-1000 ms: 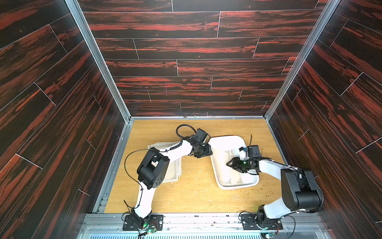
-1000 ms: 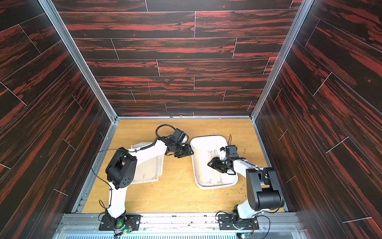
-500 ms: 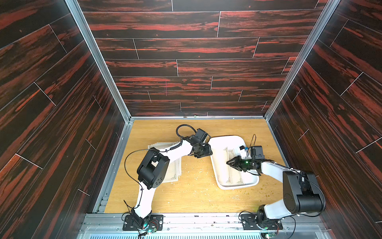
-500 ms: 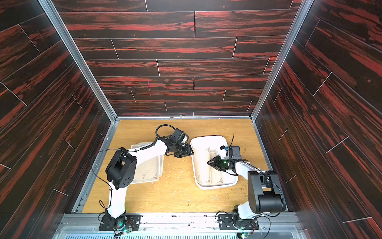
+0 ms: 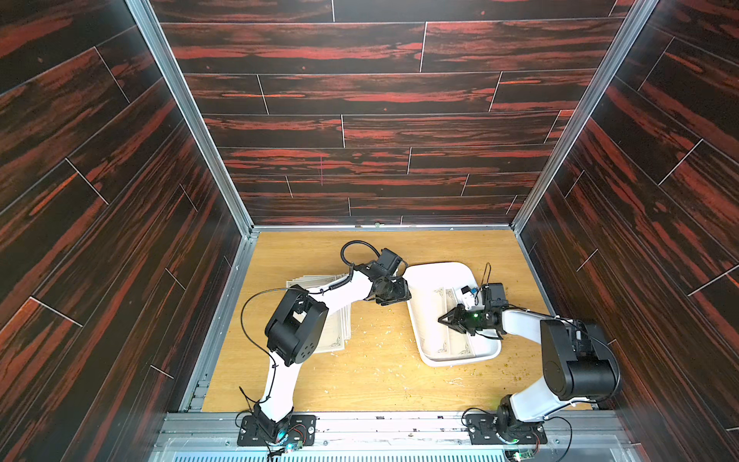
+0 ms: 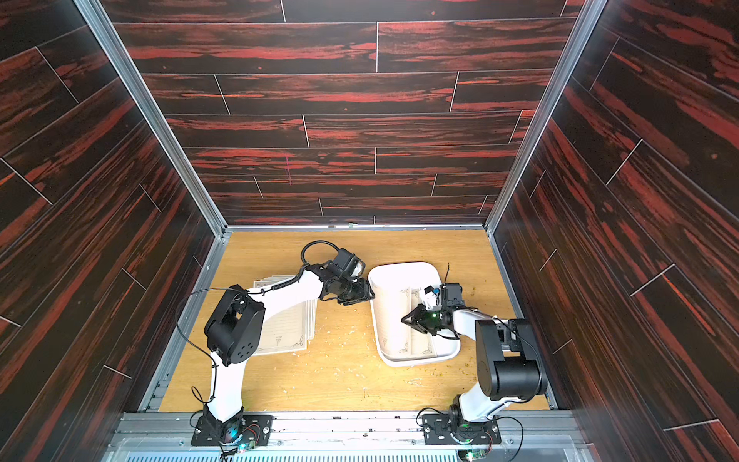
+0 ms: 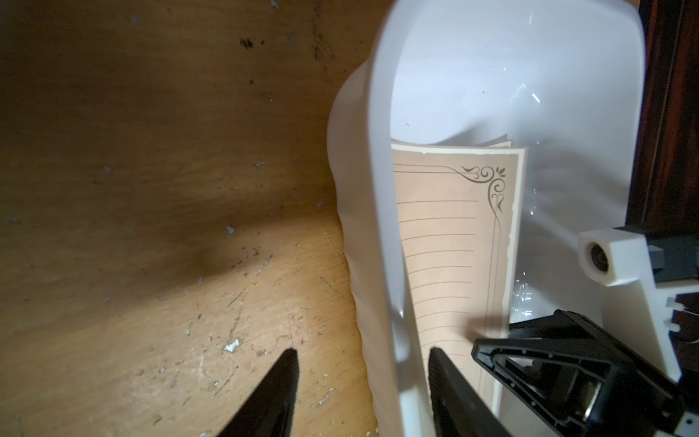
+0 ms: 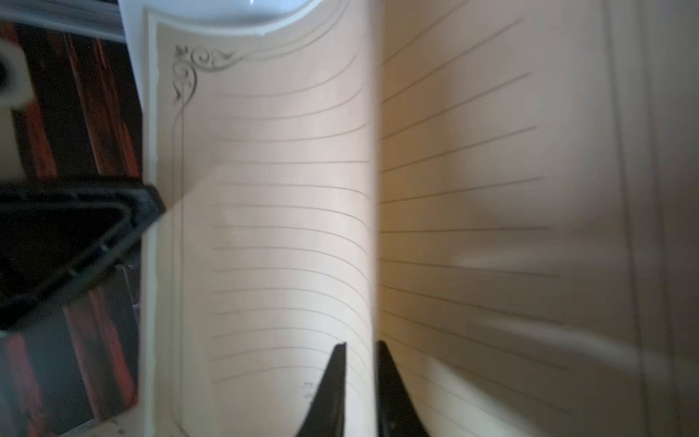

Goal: Take out the stationery paper from the storage box
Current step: Pick up the stationery paper from the storage box.

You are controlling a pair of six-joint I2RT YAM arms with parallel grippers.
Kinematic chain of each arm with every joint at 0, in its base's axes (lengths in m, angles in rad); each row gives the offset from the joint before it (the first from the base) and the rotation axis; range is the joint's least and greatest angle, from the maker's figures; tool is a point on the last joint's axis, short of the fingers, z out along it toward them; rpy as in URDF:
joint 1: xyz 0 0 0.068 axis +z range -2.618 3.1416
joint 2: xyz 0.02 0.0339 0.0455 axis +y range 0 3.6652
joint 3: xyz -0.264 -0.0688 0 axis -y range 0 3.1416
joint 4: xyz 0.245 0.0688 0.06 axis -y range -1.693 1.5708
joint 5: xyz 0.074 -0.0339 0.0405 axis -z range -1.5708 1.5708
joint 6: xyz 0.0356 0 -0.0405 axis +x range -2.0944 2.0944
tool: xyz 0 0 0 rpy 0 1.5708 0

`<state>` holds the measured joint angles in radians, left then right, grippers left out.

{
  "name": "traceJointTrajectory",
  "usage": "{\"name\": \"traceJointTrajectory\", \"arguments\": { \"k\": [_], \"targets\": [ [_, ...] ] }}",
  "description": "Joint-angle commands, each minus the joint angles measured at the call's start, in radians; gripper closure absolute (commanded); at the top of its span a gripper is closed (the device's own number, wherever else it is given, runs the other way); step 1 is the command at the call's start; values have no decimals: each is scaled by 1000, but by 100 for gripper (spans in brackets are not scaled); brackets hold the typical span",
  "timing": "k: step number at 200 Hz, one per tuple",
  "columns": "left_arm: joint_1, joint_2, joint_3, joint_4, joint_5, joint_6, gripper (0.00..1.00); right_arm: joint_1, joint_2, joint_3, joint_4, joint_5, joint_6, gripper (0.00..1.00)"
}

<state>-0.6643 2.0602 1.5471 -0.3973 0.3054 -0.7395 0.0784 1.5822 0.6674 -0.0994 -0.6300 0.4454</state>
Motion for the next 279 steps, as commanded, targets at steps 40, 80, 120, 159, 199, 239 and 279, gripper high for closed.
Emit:
{"name": "traceJointTrajectory", "arguments": {
  "k": [40, 80, 120, 159, 199, 239, 279],
  "targets": [
    [17, -188, 60, -36, -109, 140, 38, 7, -243, 168, -275, 105, -81, 100],
    [60, -430, -98, 164, -101, 204, 37, 116, -382, 393, -534, 271, -180, 100],
    [144, -634, -320, 470, 204, 245, 37, 230, -468, 613, -642, 237, -269, 100],
    [167, -712, -343, 485, 523, 310, 34, 249, -556, 747, -638, 61, -335, 100],
    [167, -774, -414, 717, 694, 202, 33, 250, -624, 763, -560, -70, -316, 100],
    [167, -855, -447, 772, 716, 200, 35, 248, -665, 725, -435, -175, -229, 100],
    [166, -892, -461, 827, 759, 156, 53, 248, -671, 718, -384, -208, -184, 100]
  ]
}}
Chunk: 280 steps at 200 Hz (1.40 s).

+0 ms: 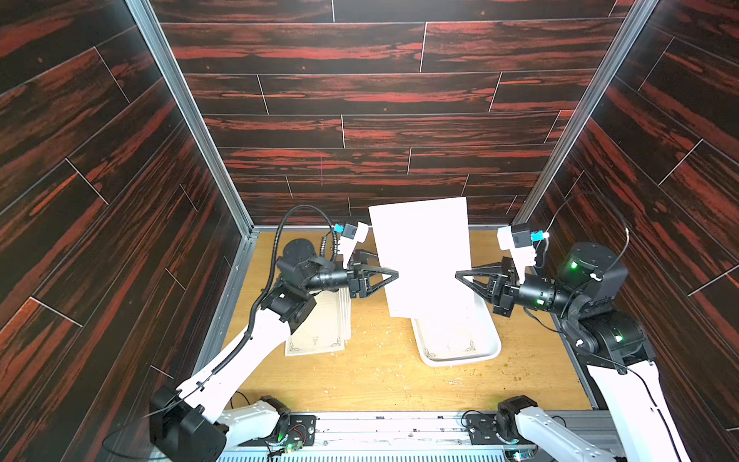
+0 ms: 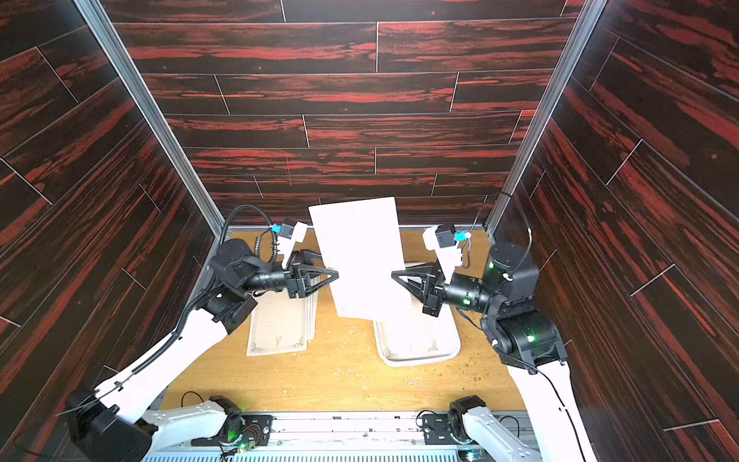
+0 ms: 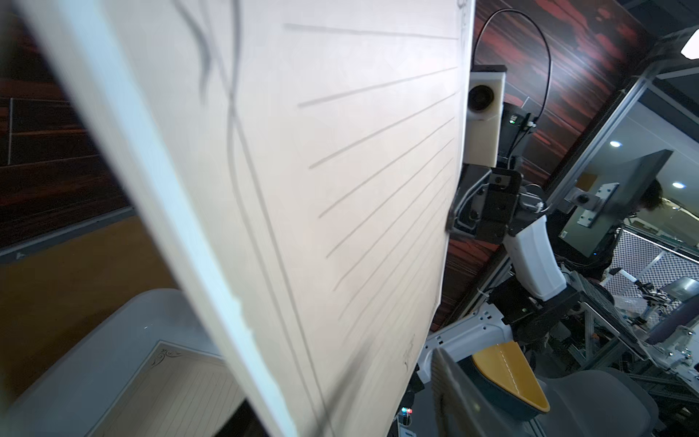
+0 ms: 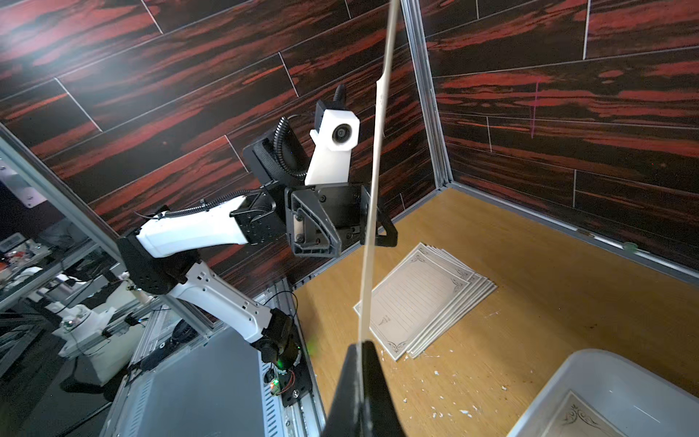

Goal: Take out the stationery paper from the storage box
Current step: Pick up the stationery paper from the storage box, then place the stationery paper at the center of the board.

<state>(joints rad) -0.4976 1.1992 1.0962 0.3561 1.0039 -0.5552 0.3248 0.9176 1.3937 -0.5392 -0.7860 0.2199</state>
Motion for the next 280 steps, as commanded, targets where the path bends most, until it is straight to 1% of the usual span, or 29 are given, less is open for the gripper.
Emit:
{"name": "traceJointTrajectory", "arguments": {
  "k": [1, 6, 15, 27, 32, 52, 72, 83, 87, 100, 105, 114, 128, 155, 171, 188, 230, 264, 280],
  "targets": [
    [0, -31, -10, 74, 62, -29, 54, 3, -7, -8, 56, -52, 42, 100],
    [-1, -35, -9, 81, 71, -36, 58, 3, -5, -8, 56, -52, 45, 100],
    [-3, -41, -6, 86, 82, -44, 68, 3, -3, -10, 62, -53, 51, 100],
    [-6, -52, -5, 80, 83, -44, 92, 2, -4, -23, 75, -48, 58, 100],
    [-6, -58, -4, 74, 79, -42, 100, 2, -3, -29, 83, -46, 62, 100],
    [-6, -88, -6, 25, 46, -12, 100, 2, 3, -53, 123, -58, 85, 100],
    [-6, -119, -4, -62, -5, 41, 100, 2, 14, -62, 131, -56, 86, 100],
    [-6, -133, 7, -132, -42, 80, 100, 2, 22, -62, 122, -49, 78, 97],
    [-6, -137, 14, -164, -55, 96, 100, 3, 25, -62, 119, -47, 74, 93],
    [-1, -143, 42, -276, -88, 152, 100, 3, 37, -60, 104, -17, 73, 68],
    [2, -144, 56, -324, -98, 175, 100, 3, 41, -54, 89, 6, 71, 61],
    [8, -144, 89, -431, -120, 228, 100, 2, 46, -49, 64, 49, 63, 54],
    [19, -145, 132, -584, -161, 307, 100, 2, 50, -52, 48, 115, 56, 49],
    [77, -126, 222, -858, -242, 413, 100, 3, 68, -15, -12, 275, 36, 47],
    [124, -112, 254, -972, -274, 430, 100, 3, 79, -1, -42, 353, 25, 47],
    [161, -106, 266, -1043, -306, 435, 100, 2, 89, 2, -57, 392, 10, 47],
    [250, -56, 303, -1266, -430, 488, 100, 2, 122, -15, -54, 385, 10, 47],
    [347, 37, 291, -1341, -474, 508, 100, 3, 152, -29, -34, 346, 14, 47],
    [396, 94, 279, -1362, -464, 522, 100, 3, 167, -27, -37, 335, 15, 47]
  ]
}}
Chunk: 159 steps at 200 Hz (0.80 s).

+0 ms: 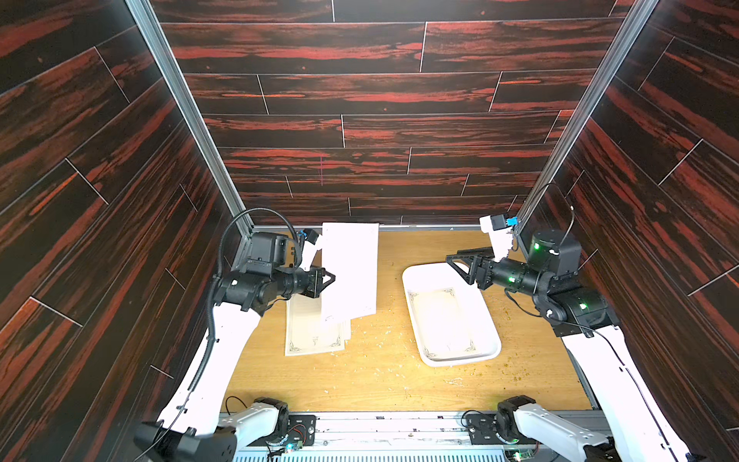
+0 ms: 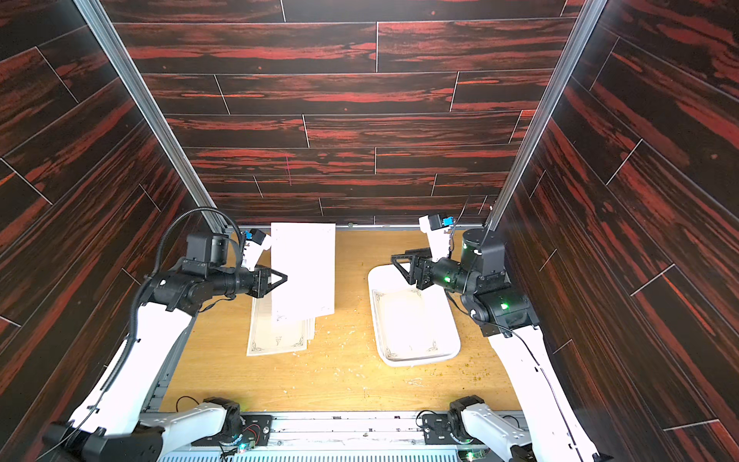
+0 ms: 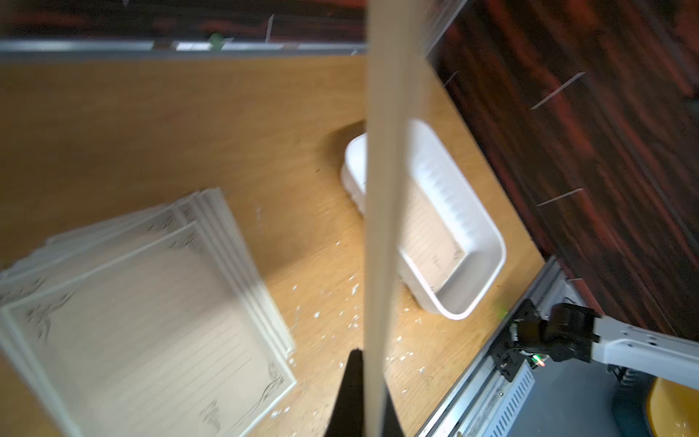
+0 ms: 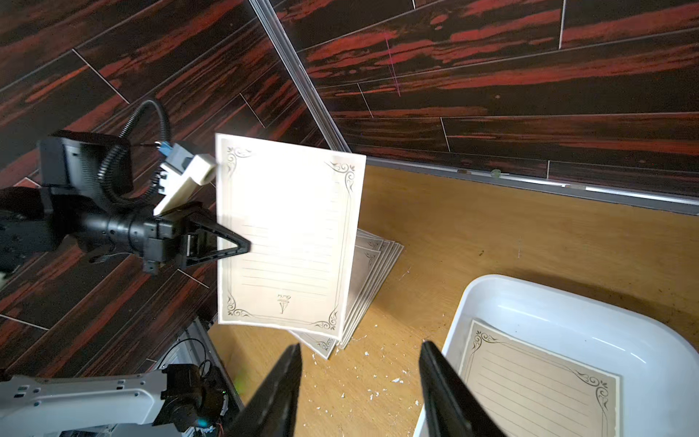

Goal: Take out the stationery paper from the storage box
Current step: Place the stationery paper at the center of the board.

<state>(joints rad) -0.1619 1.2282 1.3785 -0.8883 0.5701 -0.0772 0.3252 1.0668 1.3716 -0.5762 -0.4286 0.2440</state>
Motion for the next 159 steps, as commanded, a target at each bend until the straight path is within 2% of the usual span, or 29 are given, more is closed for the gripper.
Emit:
{"name": "traceJointTrajectory", "arguments": {
  "k": [1, 44, 65, 100, 139, 159],
  "targets": [
    [62, 70, -5, -119, -29, 46, 100, 3, 19, -6, 0, -22, -8, 47],
    [140, 238, -18, -216, 36, 177, 100, 2, 54, -13, 0, -48, 20, 47],
    [177, 305, -30, -238, 26, 220, 100, 2, 68, -21, 0, -64, 29, 47],
    [231, 393, -19, -263, 76, 260, 100, 2, 95, -27, -5, -72, 32, 47],
    [255, 464, 2, -297, -28, 260, 100, 2, 110, -27, -9, -84, 25, 47],
    [266, 488, 3, -288, -33, 242, 100, 2, 120, -25, -24, -78, 13, 47]
  ]
}}
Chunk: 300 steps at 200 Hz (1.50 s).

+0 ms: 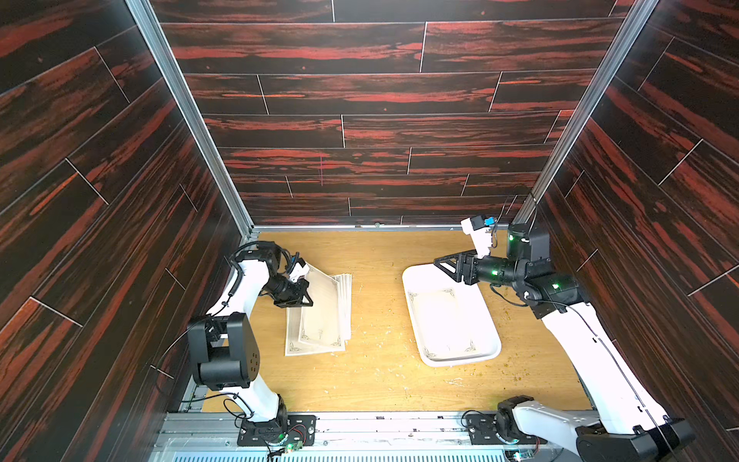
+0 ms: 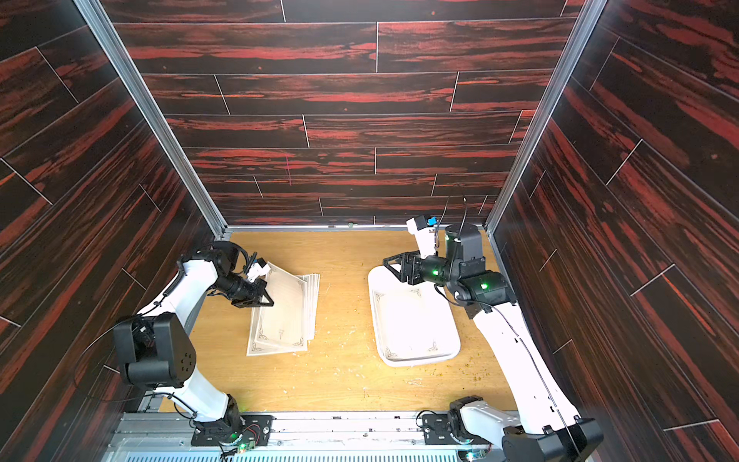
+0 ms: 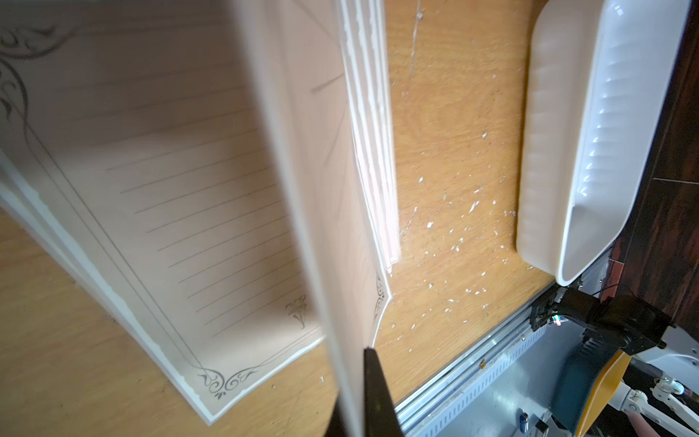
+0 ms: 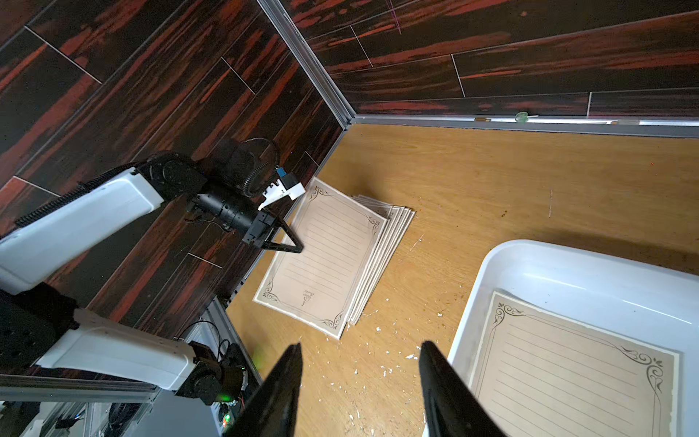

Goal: Take out the stationery paper from the storage box
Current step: Place the stationery paper at the center of the board.

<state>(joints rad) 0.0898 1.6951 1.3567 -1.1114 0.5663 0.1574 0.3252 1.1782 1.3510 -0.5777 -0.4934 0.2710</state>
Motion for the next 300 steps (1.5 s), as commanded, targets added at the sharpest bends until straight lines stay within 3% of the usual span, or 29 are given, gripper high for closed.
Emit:
{"name": "traceJointTrajectory", "arguments": {
  "k": [1, 216, 300],
  "targets": [
    [15, 22, 24, -64, -30, 6, 100, 3, 10, -4, -23, -13, -15, 47],
    [69, 120, -106, 103, -272, -160, 100, 3, 77, -7, -31, 4, 23, 47],
    [68, 111, -101, 111, -256, -165, 100, 5, 73, -23, -14, 9, 42, 47]
  ]
}}
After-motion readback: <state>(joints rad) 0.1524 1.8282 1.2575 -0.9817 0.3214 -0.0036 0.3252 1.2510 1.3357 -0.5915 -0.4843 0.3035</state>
